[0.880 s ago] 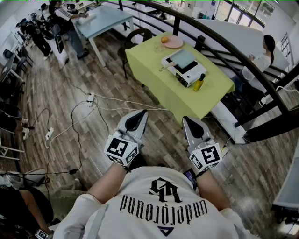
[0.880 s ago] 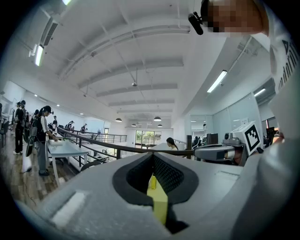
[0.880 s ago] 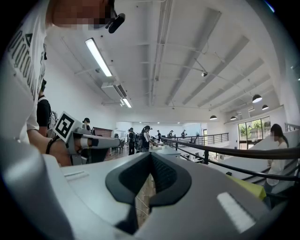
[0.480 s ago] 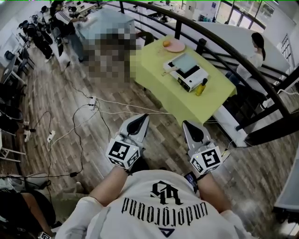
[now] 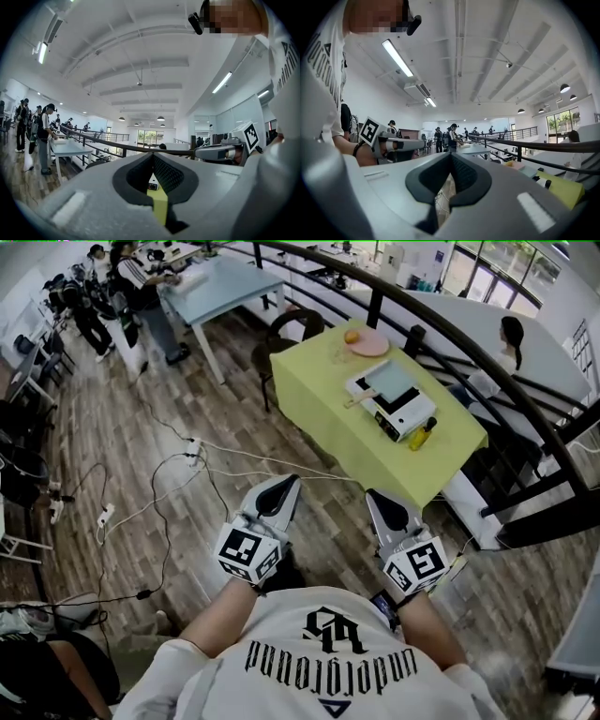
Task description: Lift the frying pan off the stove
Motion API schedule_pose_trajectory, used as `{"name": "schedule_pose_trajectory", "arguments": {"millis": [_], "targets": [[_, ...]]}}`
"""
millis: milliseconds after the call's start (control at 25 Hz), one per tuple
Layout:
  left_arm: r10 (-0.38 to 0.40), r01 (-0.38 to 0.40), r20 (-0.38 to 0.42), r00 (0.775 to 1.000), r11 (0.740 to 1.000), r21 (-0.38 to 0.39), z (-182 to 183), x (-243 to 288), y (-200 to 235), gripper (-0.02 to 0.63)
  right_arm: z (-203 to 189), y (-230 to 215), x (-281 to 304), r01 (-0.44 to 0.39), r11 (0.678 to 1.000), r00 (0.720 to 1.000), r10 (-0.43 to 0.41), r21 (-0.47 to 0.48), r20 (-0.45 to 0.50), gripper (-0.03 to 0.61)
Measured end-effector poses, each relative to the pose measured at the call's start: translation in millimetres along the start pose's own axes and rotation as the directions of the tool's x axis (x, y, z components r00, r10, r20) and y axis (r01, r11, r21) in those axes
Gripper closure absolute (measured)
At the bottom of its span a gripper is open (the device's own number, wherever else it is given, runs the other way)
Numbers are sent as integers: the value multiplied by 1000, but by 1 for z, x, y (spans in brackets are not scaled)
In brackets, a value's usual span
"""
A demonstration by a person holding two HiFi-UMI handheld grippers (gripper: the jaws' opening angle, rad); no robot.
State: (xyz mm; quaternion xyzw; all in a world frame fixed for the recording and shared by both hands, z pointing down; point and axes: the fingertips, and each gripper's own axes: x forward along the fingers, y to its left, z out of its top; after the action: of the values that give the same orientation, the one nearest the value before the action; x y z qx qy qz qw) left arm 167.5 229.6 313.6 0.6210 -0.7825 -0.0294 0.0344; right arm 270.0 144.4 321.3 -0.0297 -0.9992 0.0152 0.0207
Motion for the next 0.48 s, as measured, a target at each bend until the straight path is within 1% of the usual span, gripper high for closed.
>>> {"name": "schedule_pose_trajectory", "arguments": {"millis": [240, 480], "targets": [[-15, 15, 10, 1000, 1000, -2, 8, 13, 77, 606, 3, 6, 84, -29, 999, 1000, 29, -14, -10, 577], [-57, 57, 1, 998, 998, 3, 23, 27, 156, 606, 10, 14, 168, -18, 1000, 1000, 18, -5, -23, 577]]}}
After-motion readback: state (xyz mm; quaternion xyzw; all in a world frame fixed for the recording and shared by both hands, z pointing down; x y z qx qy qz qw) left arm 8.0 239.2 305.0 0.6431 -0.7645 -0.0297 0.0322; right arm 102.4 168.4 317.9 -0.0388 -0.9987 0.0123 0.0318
